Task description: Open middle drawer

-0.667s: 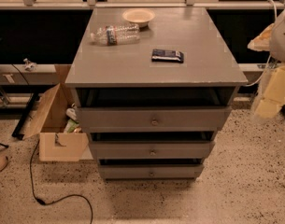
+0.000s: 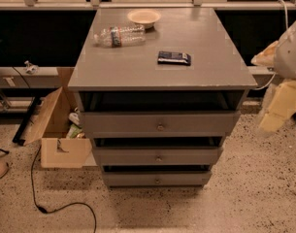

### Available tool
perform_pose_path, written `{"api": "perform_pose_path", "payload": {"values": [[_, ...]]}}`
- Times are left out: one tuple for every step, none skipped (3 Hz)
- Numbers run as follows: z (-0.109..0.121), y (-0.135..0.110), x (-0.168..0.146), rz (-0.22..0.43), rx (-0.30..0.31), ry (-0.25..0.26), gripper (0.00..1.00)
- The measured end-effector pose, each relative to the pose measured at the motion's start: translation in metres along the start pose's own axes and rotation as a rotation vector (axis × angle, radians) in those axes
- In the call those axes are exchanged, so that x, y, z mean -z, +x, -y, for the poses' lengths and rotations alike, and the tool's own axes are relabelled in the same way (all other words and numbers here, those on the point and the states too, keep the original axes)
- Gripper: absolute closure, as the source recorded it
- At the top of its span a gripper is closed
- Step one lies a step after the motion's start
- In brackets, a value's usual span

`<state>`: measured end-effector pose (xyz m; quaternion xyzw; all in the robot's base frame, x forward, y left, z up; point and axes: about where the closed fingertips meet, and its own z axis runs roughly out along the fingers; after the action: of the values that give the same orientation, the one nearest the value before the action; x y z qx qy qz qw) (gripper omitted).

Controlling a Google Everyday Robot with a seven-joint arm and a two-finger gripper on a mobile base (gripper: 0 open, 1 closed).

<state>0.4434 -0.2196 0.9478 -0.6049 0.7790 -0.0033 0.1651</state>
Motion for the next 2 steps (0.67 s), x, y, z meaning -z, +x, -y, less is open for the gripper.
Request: {"api": "perform_pose_path", "payload": {"values": [[-0.009,0.019,-0.054,0.073,-0.030,-0.088,0.00],[-0.032,0.033,-0.111,0.148,-0.075,-0.163,0.00]]}}
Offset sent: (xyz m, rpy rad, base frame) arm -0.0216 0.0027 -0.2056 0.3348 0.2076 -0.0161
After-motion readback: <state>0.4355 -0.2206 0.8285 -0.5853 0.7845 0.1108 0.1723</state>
